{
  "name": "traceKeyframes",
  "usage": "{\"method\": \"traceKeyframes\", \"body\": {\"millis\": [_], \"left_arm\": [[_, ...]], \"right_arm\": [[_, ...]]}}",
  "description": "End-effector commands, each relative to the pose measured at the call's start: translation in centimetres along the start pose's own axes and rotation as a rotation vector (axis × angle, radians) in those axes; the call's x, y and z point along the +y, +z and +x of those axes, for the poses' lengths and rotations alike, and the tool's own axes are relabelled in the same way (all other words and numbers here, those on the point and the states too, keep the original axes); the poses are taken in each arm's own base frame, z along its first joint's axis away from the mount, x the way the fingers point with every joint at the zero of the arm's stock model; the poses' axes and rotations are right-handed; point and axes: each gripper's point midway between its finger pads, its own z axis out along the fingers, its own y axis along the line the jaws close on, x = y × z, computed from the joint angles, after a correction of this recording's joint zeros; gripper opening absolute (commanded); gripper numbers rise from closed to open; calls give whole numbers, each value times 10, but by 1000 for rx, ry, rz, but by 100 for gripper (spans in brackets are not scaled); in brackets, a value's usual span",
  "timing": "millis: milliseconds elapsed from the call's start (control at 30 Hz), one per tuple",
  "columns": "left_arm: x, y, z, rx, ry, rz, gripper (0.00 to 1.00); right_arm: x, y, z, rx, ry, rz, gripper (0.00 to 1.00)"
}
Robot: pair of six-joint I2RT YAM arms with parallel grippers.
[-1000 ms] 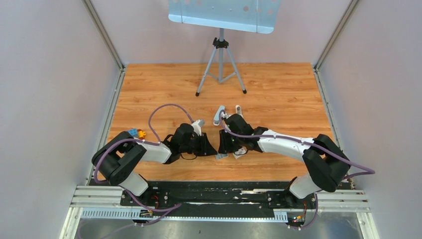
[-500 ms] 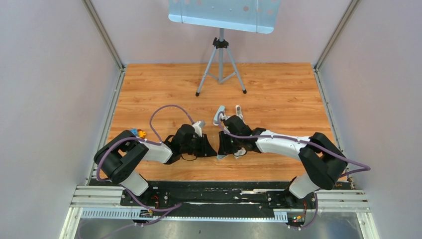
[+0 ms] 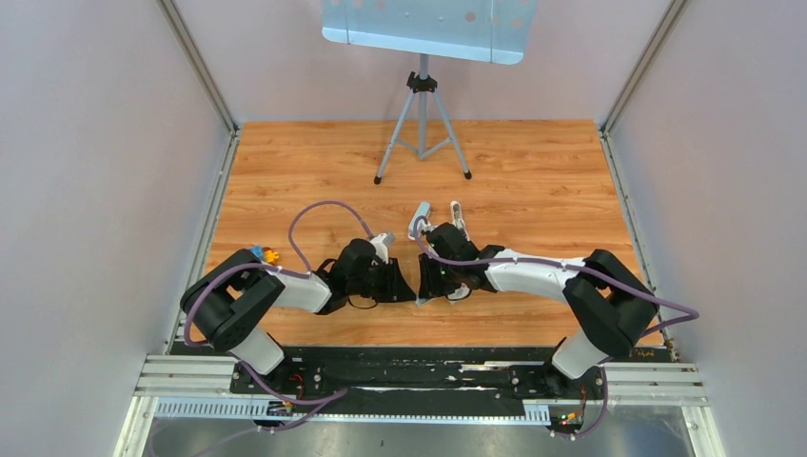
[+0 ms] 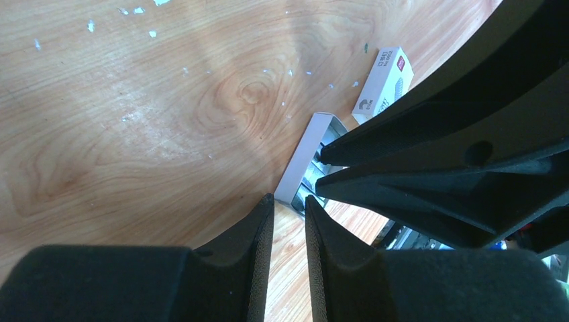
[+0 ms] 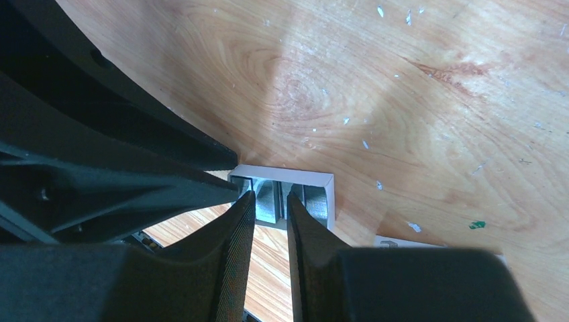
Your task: Load the staples into the stapler
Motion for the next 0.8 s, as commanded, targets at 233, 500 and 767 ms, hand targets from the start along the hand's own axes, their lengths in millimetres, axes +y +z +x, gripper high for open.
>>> {"method": "traceKeyframes", "body": {"millis": [233, 500, 767], "left_arm": [[-1, 8, -1, -1, 13, -4, 20], [0, 9, 0, 2, 14, -9, 19], [2, 9, 0, -1, 16, -19, 19]], "right_arm": [[1, 8, 13, 21, -19, -17, 27], [13, 3, 6, -7, -15, -71, 27], [24, -13, -6, -59, -12, -112, 27]]}}
